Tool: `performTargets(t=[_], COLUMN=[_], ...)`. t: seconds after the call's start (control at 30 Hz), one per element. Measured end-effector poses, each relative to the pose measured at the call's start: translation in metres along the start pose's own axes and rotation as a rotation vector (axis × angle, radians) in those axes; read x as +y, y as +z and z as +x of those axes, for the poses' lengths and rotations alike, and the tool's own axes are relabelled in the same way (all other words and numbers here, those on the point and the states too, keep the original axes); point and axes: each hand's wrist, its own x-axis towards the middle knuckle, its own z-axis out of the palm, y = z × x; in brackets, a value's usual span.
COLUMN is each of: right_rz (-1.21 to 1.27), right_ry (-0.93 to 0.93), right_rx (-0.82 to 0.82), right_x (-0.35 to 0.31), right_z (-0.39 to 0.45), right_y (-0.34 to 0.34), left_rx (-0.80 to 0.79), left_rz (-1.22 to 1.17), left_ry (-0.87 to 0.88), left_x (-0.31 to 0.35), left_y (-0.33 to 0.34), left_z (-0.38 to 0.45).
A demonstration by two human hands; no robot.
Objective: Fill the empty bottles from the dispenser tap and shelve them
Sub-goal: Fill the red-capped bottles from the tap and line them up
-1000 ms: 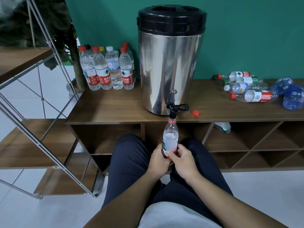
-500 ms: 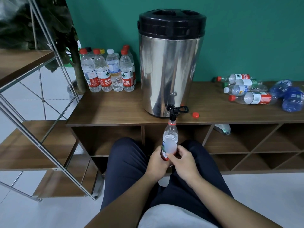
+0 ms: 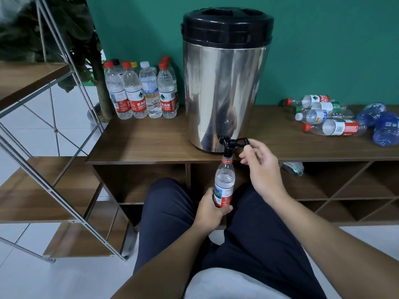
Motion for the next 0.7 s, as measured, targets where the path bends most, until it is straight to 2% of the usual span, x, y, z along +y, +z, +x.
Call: performTargets(t=[0.23, 0.5, 0.7], right_rz=[-0.101, 0.067, 0.1], right_ry=[-0.031, 0.195, 0.243], right_rx=[-0.096, -0.134, -0.188], right_x=[-0.023, -0.027, -0.033], right_z=[0.026, 0.037, 0.045], right_y=[0.007, 0.022, 0.021], left_rx=[0.008, 0.038, 0.038], left_rz=[0.032, 0.032, 0.036], left_ry=[0.001, 0.029, 0.032], left_x=[0.006, 0.004, 0.003], left_y=[0.001, 0.001, -0.001], left_z=[0.005, 0.009, 0.009])
